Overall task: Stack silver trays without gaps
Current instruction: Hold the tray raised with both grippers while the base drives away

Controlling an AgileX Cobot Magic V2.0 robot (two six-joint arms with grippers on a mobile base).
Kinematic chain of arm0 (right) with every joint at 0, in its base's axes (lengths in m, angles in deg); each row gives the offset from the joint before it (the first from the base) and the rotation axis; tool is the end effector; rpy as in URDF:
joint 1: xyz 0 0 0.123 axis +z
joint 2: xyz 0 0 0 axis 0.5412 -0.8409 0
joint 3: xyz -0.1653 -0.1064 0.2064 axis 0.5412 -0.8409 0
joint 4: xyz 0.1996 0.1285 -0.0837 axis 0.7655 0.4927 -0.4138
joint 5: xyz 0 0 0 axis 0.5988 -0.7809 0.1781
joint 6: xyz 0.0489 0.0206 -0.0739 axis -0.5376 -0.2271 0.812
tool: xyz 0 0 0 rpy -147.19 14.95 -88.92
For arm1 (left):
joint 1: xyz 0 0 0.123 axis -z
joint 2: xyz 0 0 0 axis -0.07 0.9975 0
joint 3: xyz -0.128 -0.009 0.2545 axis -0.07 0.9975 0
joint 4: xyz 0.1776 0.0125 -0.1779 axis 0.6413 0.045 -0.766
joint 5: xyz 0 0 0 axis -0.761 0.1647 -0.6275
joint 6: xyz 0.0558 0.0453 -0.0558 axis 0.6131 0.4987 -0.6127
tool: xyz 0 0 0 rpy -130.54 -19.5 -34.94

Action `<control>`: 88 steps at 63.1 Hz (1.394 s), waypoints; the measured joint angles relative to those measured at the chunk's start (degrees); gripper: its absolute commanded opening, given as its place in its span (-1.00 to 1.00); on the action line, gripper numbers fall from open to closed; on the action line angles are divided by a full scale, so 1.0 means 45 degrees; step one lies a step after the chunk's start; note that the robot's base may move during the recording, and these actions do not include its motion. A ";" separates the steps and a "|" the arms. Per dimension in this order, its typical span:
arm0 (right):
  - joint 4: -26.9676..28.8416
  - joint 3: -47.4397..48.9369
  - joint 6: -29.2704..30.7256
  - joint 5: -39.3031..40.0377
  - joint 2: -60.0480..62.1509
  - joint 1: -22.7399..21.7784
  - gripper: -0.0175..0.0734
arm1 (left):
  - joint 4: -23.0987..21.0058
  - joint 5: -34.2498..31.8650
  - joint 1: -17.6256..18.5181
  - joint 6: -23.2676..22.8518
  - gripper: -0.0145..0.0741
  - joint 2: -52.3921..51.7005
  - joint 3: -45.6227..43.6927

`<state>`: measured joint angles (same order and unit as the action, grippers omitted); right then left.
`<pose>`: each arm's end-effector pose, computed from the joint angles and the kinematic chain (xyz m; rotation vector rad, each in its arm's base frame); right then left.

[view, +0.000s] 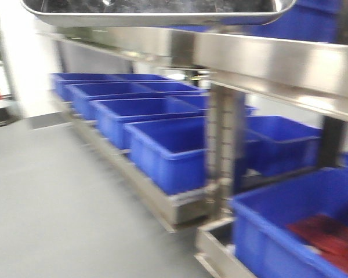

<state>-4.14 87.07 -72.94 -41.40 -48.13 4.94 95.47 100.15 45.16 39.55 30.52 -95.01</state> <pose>0.2574 0.1699 0.4174 -0.2466 2.5081 0.0908 0.2460 -0.1792 0.4185 0.4082 2.4677 -0.0313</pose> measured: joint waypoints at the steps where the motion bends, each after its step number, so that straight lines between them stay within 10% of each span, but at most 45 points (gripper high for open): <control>1: 0.0000 0.0000 0.0000 0.0000 0.0000 0.0000 -0.49 | 0.0000 0.0000 0.0000 0.0000 -0.78 0.0000 0.0000; 88: 0.0000 0.0000 0.0024 0.0000 0.0000 0.0000 -0.49 | 0.0000 0.0000 0.0000 0.0000 -0.78 0.0000 0.0000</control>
<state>-4.14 87.07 -72.83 -41.40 -48.13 4.94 95.47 100.15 45.16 39.55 30.52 -95.01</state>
